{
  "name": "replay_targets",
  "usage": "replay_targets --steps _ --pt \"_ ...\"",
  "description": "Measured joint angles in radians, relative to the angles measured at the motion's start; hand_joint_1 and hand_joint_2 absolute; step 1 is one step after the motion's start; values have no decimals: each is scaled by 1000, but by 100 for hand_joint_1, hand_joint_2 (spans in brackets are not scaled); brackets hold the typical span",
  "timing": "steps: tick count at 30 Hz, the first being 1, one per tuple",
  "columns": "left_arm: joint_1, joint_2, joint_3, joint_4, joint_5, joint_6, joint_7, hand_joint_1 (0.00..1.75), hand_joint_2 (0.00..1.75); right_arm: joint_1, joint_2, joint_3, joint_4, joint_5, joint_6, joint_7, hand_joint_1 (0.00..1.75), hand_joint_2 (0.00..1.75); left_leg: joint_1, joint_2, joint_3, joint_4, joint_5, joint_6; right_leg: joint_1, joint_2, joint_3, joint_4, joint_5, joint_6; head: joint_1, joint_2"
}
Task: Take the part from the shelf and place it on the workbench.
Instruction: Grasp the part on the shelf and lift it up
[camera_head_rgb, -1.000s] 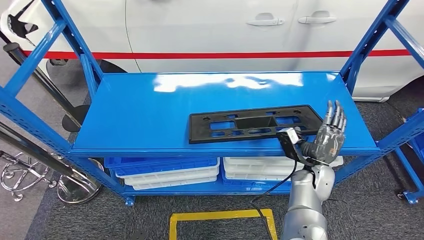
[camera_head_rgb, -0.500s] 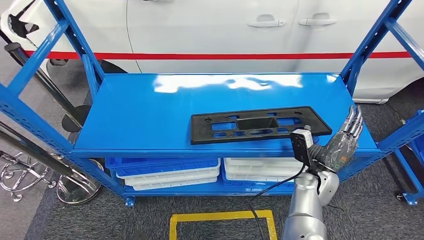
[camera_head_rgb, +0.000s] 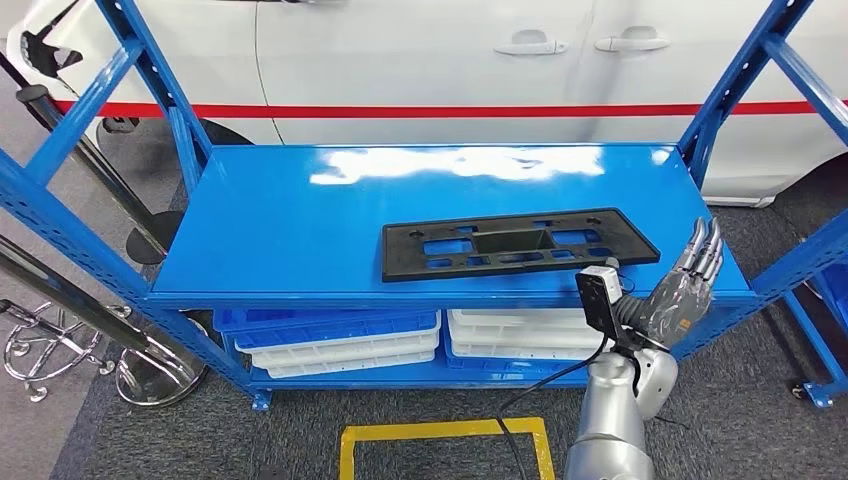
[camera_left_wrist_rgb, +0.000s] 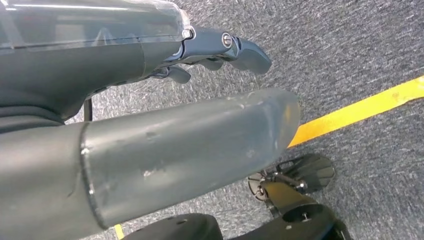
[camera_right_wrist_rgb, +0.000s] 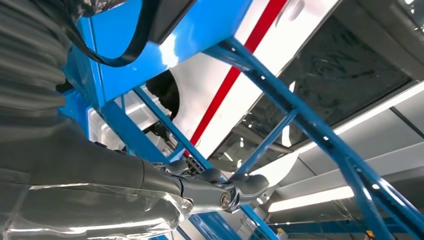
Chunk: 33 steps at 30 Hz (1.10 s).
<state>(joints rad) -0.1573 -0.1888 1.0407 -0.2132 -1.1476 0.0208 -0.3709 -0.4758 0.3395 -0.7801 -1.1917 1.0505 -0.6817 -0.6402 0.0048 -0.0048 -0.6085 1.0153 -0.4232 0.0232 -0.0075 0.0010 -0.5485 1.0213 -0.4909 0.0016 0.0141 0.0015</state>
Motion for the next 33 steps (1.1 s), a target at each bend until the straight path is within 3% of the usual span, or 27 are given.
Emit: replay_targets --steps 2,3,5,6,7,8,9,10,12,15,17,19,21,22,23,24,26,27,29,31,33 --pt "0 0 0 0 -1 1 0 0 0 -1 -1 0 0 2 0 0 0 175 1 0 -11 22 -20 -12 -5 -1 -1 -8 6 -13 0 0" --pt "0 0 0 0 -1 1 -1 0 0 -1 -1 0 1 3 0 0 0 175 3 0 -27 59 -47 -18 -8 -2 -1 -11 10 -19 0 0" --pt "1 0 0 0 -1 1 -2 0 0 0 -1 0 2 6 0 0 0 175 6 0 -82 191 -118 -28 -7 -4 -6 -11 13 -25 -1 0" --pt "2 0 0 0 -2 1 -2 0 0 1 -1 0 3 10 0 0 0 175 7 0 -109 255 -142 -31 -7 -4 -8 -10 14 -25 -1 0" --pt "3 -1 0 0 -2 1 -2 0 0 2 -1 0 4 17 0 0 0 175 8 0 -124 292 -147 -34 -6 -4 -9 -9 14 -26 -1 0" --pt "4 -1 0 0 -3 2 -2 0 0 3 -1 0 5 28 0 0 0 175 8 0 -119 289 -131 -34 -6 -4 -9 -8 13 -25 -1 0" --pt "4 -1 0 0 -3 2 -2 0 0 3 -1 0 6 43 0 0 0 175 8 0 -96 244 -98 -32 -6 -3 -9 -7 12 -24 -1 0" --pt "4 -1 0 0 -4 3 -3 0 0 3 -1 0 6 63 0 0 0 175 8 1 -60 172 -60 -28 -6 -3 -7 -5 11 -22 -1 0" --pt "1 0 0 0 -5 4 -3 0 0 1 -1 0 8 113 0 0 0 175 4 0 5 46 -21 -18 -5 -2 -7 -6 8 -16 -1 0" --pt "-2 0 0 0 -7 7 -3 0 0 -1 -1 0 18 214 0 0 0 175 -3 -2 26 -3 -23 -3 -4 -1 -12 -8 11 -3 -1 0" --pt "-2 0 -1 0 -9 7 -3 0 0 -3 -1 -1 26 270 0 0 0 175 3 -1 31 -16 -22 7 -3 -1 -13 -4 4 6 0 0" --pt "-4 0 -2 0 -10 8 -3 0 0 -6 -1 -1 31 306 0 1 0 175 8 0 36 -26 -18 17 -4 -1 -43 63 -37 13 0 0" --pt "-6 0 -4 0 -10 8 -3 0 0 -6 -7 0 43 346 0 11 0 175 7 1 36 -26 -19 23 -6 -1 -110 195 -96 18 0 0" --pt "-6 0 -5 0 -10 7 -2 0 0 -2 -12 5 53 377 0 31 0 175 6 1 36 -25 -19 24 -7 -1 -139 247 -109 20 0 0" --pt "-6 0 -6 0 -11 7 -1 0 0 4 -20 16 63 409 0 64 0 175 6 0 37 -24 -20 24 -7 -1 -153 267 -102 21 0 0" --pt "-6 -1 -8 0 -11 6 0 0 0 12 -29 39 74 441 0 112 0 175 6 -1 38 -22 -22 23 -8 -1 -149 249 -76 21 0 0" --pt "-8 -1 -12 0 -12 4 4 0 0 27 -52 110 91 478 0 227 0 175 6 -3 40 -15 -29 18 -9 -1 -98 128 -1 18 0 0" --pt "-10 -2 -13 0 -12 4 4 0 0 32 -65 154 101 484 0 278 0 175 4 -3 38 -8 -33 14 -8 -1 -73 69 22 15 0 0" --pt "-15 -2 -14 0 -12 3 6 0 0 44 -90 240 122 488 0 355 0 175 0 -2 31 -1 -36 6 -4 0 -54 16 31 8 0 0" --pt "-19 -2 -14 0 -13 3 6 0 0 56 -111 309 142 490 0 408 0 175 0 -2 28 0 -37 -3 -4 2 -56 13 31 0 -1 0" --pt "-20 -2 -15 0 -13 4 7 0 0 62 -127 364 154 490 0 436 0 175 2 -1 18 25 -57 -13 -6 2 -54 10 34 -12 -1 0"
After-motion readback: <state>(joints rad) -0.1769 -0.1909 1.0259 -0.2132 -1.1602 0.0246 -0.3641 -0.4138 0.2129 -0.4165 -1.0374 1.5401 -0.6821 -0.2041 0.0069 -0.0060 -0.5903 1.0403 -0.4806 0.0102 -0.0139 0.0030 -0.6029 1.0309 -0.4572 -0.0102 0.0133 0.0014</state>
